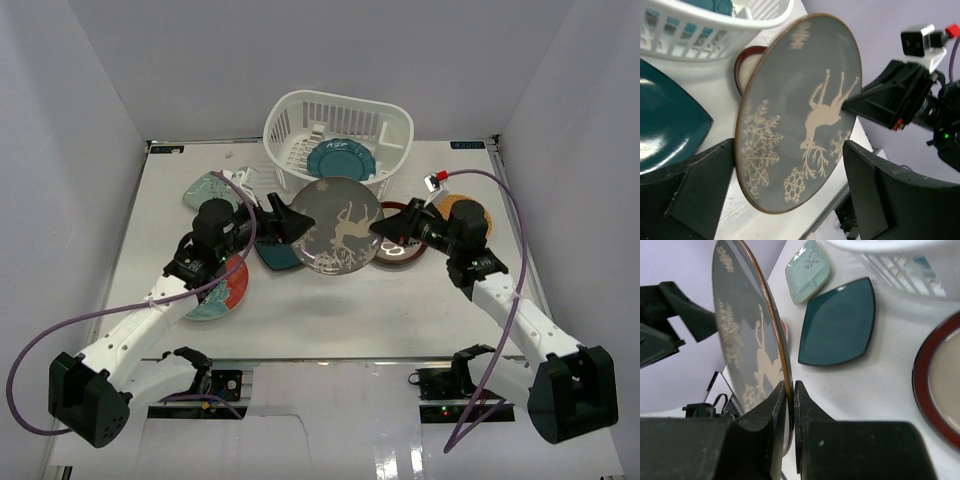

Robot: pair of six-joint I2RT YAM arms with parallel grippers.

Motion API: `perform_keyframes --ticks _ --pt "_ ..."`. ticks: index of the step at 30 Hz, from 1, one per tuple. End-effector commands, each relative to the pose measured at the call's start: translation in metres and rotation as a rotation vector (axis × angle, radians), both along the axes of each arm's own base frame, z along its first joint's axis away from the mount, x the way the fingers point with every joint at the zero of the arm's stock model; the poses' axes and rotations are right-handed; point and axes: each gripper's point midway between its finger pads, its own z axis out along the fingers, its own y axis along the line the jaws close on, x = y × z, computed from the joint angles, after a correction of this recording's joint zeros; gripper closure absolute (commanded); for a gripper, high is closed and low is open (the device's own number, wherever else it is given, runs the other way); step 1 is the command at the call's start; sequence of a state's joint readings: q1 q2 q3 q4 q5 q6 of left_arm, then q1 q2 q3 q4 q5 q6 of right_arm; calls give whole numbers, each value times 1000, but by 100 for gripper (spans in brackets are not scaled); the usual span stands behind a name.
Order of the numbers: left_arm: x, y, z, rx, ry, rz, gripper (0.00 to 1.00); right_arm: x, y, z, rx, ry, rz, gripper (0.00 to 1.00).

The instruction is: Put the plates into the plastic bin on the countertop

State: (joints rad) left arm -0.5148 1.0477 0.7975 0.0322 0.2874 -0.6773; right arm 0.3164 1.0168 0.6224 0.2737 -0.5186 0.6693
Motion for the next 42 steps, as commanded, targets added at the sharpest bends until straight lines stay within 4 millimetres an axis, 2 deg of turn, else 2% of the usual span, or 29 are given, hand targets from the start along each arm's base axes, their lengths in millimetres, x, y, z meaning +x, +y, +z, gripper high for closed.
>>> perform_keyframes --ticks 1,2,3,4,6,7,9,10,11,12,13,14,15,16,17,18,19,20,21,22,24,27,30,34,37,38,40,41,42 --pt "-10 19 58 51 -170 37 2 45 3 87 81 -248 -71 92" --pt "-11 31 69 69 -204 91 2 56 3 91 76 -256 -94 92" --pt "-13 41 62 130 -209 112 2 65 3 98 77 -266 -112 92" --pt "-13 49 62 157 -217 143 2 84 5 108 79 -274 -131 92" --pt "-15 70 56 217 -224 220 2 104 7 117 72 -297 -158 92" --pt "-15 82 49 265 -235 266 2 124 10 123 72 -300 -180 92" --pt "-16 89 40 302 -236 283 2 146 12 128 67 -307 -197 92" --pt "-16 92 34 326 -238 284 2 167 15 111 49 -268 -214 92" --pt "-17 92 30 336 -236 283 2 180 16 128 65 -293 -221 92" --pt "-16 95 18 357 -220 289 2 190 18 126 64 -284 -227 92" --pt "-15 96 14 365 -215 293 2 211 19 105 49 -243 -245 92" --pt "-15 95 11 366 -216 291 2 223 20 120 67 -264 -248 92" --pt "-15 93 4 371 -206 275 2 231 22 119 79 -247 -244 92" --pt "-16 91 3 370 -206 264 2 249 24 98 68 -207 -252 92" --pt "-16 89 2 377 -207 249 2 261 24 113 81 -232 -264 92" --pt "-16 87 0 377 -204 238 2 270 25 110 78 -217 -270 92" --pt "-16 87 -2 380 -201 235 2 283 27 87 58 -172 -276 92" --pt "-17 86 -1 378 -202 232 2 291 27 85 52 -171 -287 92" --pt "-17 87 -1 374 -203 232 2 299 27 96 51 -197 -295 92" --pt "-18 85 -1 371 -205 225 2 310 28 71 19 -148 -305 92" --pt "-18 85 -1 371 -205 225 2 329 28 61 -23 -146 -326 92" --pt "-17 84 -5 379 -194 215 2 346 22 39 -91 -124 -366 92" --pt "-14 82 -10 387 -180 207 2 354 19 19 -168 -112 -373 92" --pt "-12 82 -13 394 -170 206 2 352 21 -7 -250 -89 -361 92" --pt "-11 84 -14 396 -167 216 2 349 16 -17 -310 -92 -382 68" --pt "-10 85 -15 400 -163 220 2 348 15 -17 -336 -106 -386 46" --pt "-9 87 -15 405 -164 228 2 348 12 -15 -379 -121 -407 28" --pt "-8 88 -16 409 -163 233 2 349 11 -14 -413 -148 -410 15" --pt "-8 88 -16 410 -165 238 2 345 9 -18 -450 -134 -412 8"
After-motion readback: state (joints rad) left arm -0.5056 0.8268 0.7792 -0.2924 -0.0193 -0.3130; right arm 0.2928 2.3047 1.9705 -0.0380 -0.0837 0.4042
